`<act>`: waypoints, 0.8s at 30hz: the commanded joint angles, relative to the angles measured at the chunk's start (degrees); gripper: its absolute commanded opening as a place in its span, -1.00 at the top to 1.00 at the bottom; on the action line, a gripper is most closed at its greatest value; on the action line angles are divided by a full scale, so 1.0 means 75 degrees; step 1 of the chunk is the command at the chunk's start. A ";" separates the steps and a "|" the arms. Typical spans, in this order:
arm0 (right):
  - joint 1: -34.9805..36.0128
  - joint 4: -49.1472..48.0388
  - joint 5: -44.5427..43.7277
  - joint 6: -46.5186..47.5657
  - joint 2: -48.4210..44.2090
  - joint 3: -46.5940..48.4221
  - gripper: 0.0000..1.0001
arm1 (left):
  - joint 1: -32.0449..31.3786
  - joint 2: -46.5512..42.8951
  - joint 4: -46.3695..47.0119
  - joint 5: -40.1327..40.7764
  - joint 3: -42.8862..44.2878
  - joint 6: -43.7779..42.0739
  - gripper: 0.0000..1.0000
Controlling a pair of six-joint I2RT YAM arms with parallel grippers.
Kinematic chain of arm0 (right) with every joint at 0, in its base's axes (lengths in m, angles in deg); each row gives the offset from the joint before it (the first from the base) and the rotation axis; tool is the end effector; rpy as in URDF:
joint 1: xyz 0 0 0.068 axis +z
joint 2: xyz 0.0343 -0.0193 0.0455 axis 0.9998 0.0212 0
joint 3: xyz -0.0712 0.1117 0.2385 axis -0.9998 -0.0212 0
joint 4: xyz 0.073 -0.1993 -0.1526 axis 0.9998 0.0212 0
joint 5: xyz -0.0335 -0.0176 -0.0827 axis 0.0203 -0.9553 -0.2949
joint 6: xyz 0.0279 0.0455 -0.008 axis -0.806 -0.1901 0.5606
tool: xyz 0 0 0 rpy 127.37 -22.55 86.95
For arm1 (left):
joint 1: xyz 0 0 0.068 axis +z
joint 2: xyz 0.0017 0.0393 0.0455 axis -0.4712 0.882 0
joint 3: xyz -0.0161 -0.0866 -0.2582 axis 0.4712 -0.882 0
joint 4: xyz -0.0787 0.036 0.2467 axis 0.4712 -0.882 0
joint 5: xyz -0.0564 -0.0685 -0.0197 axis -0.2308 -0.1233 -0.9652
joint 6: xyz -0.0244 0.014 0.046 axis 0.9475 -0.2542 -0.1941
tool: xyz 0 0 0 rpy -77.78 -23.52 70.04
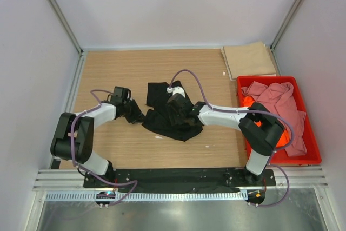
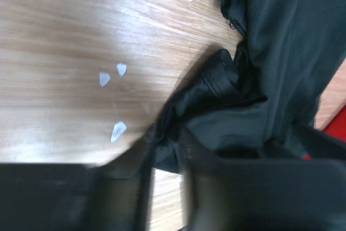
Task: Fold and stack the t-shirts
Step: Flatten the tshirt out
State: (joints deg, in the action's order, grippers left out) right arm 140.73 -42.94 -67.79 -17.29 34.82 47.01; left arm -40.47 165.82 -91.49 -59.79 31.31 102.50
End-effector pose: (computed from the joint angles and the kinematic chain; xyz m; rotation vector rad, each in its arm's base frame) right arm 0.2277 0.2772 0.1815 -0.4955 2.4143 0.2882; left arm 0.2662 -0.0694 0.1472 -0.7131 2.6730 -0.7244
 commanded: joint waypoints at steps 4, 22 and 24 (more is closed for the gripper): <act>-0.0023 -0.0355 -0.0631 0.0237 0.0230 0.0390 -0.05 | -0.0168 0.0476 0.0545 -0.0398 0.0201 0.0052 1.00; -0.0726 0.2048 -0.3071 -0.2983 -0.2956 -0.1713 0.91 | -0.0297 -0.1843 -0.2292 0.2157 0.0345 -0.0394 1.00; -0.0773 0.1965 -0.2965 -0.3289 -0.3273 -0.2163 0.86 | -0.0297 -0.1972 -0.2081 0.2041 0.0027 -0.0254 1.00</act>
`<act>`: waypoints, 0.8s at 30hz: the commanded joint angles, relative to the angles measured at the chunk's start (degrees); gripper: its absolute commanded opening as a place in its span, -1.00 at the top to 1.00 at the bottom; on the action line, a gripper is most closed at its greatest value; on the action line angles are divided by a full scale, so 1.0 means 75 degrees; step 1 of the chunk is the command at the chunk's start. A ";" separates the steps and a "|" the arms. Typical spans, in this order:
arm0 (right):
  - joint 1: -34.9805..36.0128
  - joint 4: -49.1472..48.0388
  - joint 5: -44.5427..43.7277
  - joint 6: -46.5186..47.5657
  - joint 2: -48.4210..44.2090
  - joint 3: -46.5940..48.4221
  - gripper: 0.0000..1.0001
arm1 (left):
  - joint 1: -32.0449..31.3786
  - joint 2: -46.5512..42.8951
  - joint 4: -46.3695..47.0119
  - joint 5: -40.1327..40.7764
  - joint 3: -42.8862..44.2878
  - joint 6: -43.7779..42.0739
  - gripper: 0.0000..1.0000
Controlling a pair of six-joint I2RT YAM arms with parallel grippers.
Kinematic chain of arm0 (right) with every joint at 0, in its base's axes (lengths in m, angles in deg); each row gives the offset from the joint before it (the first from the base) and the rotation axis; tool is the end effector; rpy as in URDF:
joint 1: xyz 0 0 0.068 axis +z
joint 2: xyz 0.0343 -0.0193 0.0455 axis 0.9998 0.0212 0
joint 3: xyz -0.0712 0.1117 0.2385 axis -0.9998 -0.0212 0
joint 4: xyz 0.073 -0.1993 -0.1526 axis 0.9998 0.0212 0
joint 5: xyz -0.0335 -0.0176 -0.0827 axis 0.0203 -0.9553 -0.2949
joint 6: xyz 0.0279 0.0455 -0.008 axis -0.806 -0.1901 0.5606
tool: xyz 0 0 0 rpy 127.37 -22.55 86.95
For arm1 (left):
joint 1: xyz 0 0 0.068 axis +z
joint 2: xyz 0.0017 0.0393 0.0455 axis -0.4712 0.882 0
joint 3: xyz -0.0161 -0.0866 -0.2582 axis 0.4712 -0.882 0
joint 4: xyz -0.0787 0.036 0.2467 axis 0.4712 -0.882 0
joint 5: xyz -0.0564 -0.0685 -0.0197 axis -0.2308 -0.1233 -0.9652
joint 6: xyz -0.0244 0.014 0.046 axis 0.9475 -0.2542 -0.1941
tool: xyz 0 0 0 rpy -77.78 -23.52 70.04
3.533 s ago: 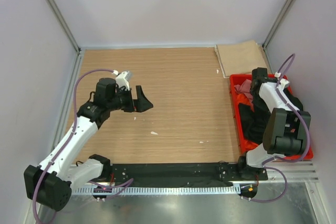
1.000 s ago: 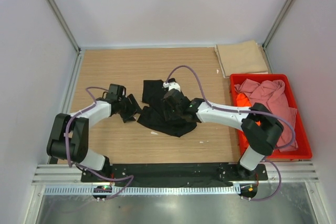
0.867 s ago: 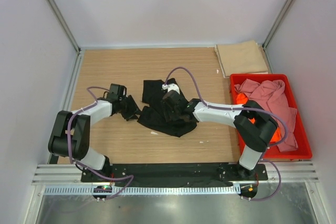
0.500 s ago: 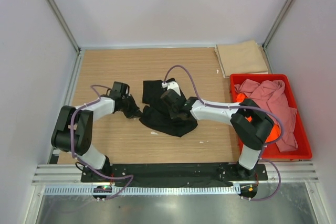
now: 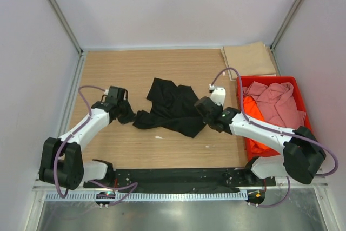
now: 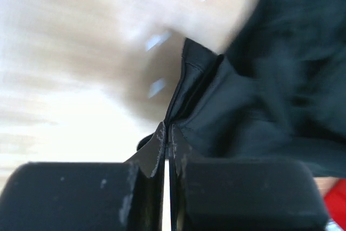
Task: Fold and stack the t-shirts
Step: Flatten the tshirt out
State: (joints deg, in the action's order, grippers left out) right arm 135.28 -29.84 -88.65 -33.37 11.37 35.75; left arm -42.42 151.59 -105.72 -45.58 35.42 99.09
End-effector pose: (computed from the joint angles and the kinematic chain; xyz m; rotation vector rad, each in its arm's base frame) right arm 0.1966 0.1777 0.2310 0.1099 2.2850 0.0078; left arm 0.2414 -0.0638 0.2131 -0.6381 2.5529 -0.4450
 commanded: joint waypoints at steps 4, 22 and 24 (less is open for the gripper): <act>-0.0071 0.0886 -0.0290 -0.1930 -0.0299 -0.1027 0.77 | -0.0038 -0.0134 -0.0148 0.0005 -0.0921 0.0260 1.00; 0.0210 -0.1585 0.2078 0.2097 0.1163 0.1280 0.01 | -0.0050 -0.0007 0.0532 -0.1541 -0.0593 -0.0103 -0.18; 0.0257 -0.1562 0.2147 0.2310 0.1901 0.1712 -0.03 | -0.0050 0.0100 0.0520 -0.1356 -0.0722 -0.0137 -0.19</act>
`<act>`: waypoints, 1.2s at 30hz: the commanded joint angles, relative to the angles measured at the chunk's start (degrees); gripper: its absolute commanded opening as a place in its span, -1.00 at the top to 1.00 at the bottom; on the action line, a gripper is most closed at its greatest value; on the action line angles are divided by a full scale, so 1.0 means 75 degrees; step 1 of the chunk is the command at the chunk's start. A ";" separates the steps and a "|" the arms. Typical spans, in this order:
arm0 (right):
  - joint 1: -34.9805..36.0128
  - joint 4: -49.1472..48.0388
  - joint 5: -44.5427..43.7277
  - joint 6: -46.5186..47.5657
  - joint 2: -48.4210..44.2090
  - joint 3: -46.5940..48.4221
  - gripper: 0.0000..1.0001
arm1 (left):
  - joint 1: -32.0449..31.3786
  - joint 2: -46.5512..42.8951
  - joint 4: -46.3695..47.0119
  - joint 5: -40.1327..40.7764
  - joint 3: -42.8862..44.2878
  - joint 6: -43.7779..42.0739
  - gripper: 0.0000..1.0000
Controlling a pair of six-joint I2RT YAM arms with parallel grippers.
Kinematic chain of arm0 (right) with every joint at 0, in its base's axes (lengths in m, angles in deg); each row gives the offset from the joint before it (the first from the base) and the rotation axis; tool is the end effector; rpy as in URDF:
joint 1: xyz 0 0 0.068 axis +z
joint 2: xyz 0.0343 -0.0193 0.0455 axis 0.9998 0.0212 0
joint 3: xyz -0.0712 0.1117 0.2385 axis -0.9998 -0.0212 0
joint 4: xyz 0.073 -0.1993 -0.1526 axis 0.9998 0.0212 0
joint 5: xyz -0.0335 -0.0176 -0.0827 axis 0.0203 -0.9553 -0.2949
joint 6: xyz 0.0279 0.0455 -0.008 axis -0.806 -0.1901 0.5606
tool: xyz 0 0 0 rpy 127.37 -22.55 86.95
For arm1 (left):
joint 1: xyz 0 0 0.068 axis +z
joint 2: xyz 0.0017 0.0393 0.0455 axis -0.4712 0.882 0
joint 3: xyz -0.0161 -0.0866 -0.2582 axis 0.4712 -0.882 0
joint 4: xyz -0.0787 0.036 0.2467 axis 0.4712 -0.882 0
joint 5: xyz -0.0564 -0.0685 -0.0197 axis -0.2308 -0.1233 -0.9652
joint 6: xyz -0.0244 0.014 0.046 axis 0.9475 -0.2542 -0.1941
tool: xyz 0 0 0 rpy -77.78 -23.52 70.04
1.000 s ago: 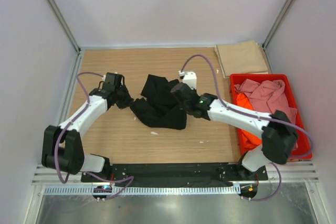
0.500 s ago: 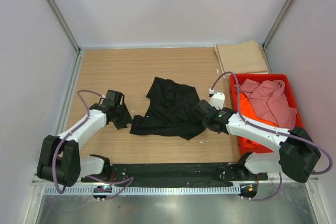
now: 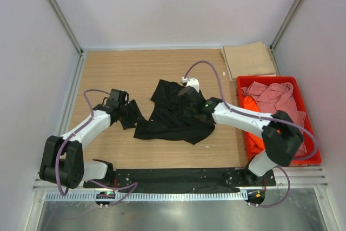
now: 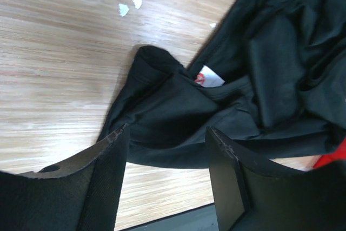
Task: Fold and stack the t-shirts
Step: Flatten the tshirt out
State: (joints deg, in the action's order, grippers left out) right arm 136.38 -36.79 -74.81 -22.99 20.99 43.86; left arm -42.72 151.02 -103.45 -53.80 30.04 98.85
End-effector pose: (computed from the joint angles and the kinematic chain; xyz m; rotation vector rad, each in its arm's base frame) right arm 0.2229 0.2253 0.2350 -0.1990 2.3349 0.2341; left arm 0.2272 -0.0666 0.1901 -0.5956 2.6462 -0.5987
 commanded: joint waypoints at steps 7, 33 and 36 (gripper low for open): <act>0.0135 -0.0495 -0.0165 0.1114 0.2191 0.1243 -0.04 | -0.0242 0.0481 0.0968 -0.0611 -0.0346 -0.0128 -0.25; -0.0029 0.1216 -0.2274 -0.1311 -0.1522 -0.1041 0.98 | -0.2423 0.1420 0.0081 0.1309 0.1761 -0.1314 0.96; -0.0263 0.1415 -0.2485 -0.1358 -0.1687 -0.0833 0.97 | -0.2388 0.1150 -0.1322 0.2702 0.2941 -0.1091 1.00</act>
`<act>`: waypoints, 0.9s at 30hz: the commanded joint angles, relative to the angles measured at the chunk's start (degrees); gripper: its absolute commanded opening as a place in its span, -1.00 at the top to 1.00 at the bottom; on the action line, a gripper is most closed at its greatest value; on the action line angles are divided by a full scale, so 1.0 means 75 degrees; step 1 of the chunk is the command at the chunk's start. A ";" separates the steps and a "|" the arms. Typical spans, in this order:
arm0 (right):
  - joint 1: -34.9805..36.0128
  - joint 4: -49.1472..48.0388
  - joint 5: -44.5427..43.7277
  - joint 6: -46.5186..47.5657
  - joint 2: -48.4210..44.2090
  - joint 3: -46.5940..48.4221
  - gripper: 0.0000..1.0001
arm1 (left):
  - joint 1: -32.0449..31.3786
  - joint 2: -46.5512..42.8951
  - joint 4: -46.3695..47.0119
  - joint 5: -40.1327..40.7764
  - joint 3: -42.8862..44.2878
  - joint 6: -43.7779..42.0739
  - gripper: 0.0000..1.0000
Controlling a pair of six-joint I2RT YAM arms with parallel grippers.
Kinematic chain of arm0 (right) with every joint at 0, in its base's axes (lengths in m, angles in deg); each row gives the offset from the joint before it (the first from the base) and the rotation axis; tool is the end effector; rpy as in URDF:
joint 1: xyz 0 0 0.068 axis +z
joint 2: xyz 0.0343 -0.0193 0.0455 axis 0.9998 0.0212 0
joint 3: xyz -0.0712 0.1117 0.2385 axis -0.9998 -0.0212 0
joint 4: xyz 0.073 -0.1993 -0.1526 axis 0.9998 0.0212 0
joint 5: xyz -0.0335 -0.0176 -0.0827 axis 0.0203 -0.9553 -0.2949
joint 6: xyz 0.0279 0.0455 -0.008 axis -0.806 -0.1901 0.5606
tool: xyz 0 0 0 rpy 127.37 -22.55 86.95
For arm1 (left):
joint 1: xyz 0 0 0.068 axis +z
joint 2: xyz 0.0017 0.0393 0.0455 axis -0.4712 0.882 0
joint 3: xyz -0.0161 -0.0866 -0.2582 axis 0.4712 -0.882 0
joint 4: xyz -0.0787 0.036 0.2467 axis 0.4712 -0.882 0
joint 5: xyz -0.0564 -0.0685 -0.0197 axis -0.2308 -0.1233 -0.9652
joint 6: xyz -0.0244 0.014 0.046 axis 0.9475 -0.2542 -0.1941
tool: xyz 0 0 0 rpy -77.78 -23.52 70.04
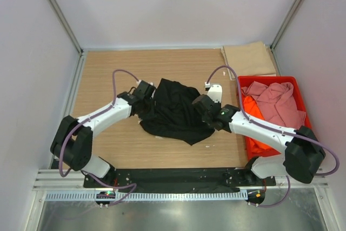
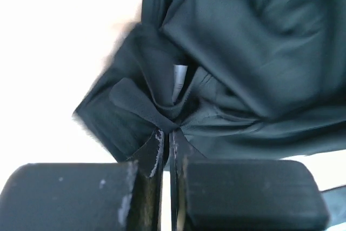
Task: Fold and stack the t-shirts
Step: Flatten the tshirt out
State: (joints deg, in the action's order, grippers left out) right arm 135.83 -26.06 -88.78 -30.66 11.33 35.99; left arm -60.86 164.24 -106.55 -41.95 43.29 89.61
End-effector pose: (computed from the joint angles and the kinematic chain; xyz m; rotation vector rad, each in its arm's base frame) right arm 0.1915 0.1759 0.2286 0.0224 2.3263 -0.0665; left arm 0.2454 -0.1577 0.1977 -0.0288 2.7188 -0.3599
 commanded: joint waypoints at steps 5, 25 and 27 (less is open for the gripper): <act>-0.1209 0.0907 -0.0740 -0.0218 -0.0796 0.1353 0.97 | 0.0883 -0.0906 -0.2544 0.2006 0.2669 0.0401 0.95; -0.1316 0.1250 0.1509 -0.1964 -0.3469 -0.2184 0.93 | 0.2644 -0.4211 -0.1748 0.1100 -0.1760 0.2017 -0.07; -0.1316 0.1262 0.1544 -0.2023 -0.3493 -0.2254 0.90 | 0.2656 -0.4318 -0.1900 0.1267 -0.1538 0.1994 -0.14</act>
State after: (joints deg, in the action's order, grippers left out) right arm 125.91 -14.17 -78.96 -42.68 -13.63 18.68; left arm -41.00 134.08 -121.94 -36.55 29.06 102.22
